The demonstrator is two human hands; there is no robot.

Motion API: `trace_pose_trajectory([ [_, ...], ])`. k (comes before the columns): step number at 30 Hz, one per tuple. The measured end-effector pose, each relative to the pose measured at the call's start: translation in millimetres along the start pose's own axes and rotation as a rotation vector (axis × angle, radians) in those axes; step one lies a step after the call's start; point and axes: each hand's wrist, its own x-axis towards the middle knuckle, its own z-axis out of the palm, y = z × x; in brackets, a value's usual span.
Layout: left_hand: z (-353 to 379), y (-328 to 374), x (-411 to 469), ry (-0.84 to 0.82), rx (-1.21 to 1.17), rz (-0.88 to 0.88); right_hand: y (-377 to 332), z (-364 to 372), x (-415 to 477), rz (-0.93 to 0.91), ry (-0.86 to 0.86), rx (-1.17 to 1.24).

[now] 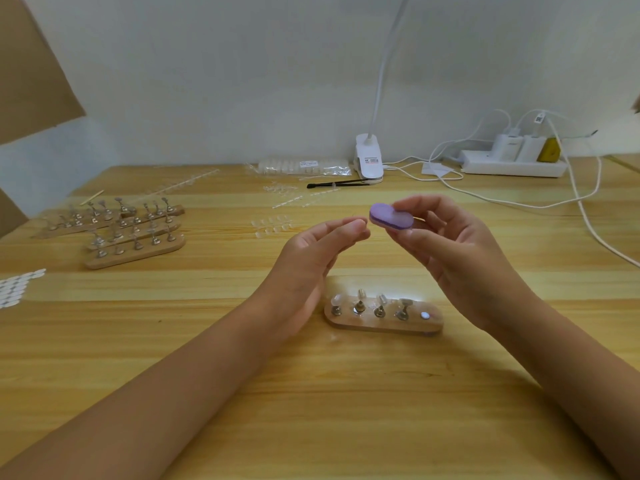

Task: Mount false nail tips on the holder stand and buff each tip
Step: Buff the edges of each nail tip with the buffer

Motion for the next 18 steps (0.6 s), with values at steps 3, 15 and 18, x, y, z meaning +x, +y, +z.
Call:
trace_pose_trajectory([
  [3, 0.8, -1.7, 0.3, -0.006, 0.028, 0.017, 4.2, 3.7, -1.2, -0.057, -0.023, -0.084],
  [15, 0.9, -1.5, -0.9, -0.013, 0.05, 0.021, 0.8, 5.7, -2.6, -0.01, -0.061, -0.19],
  [18, 0.1, -1.9, 0.2, -0.002, 0.045, 0.028, -1.1, 6.9, -3.7, -0.017, -0.056, -0.251],
])
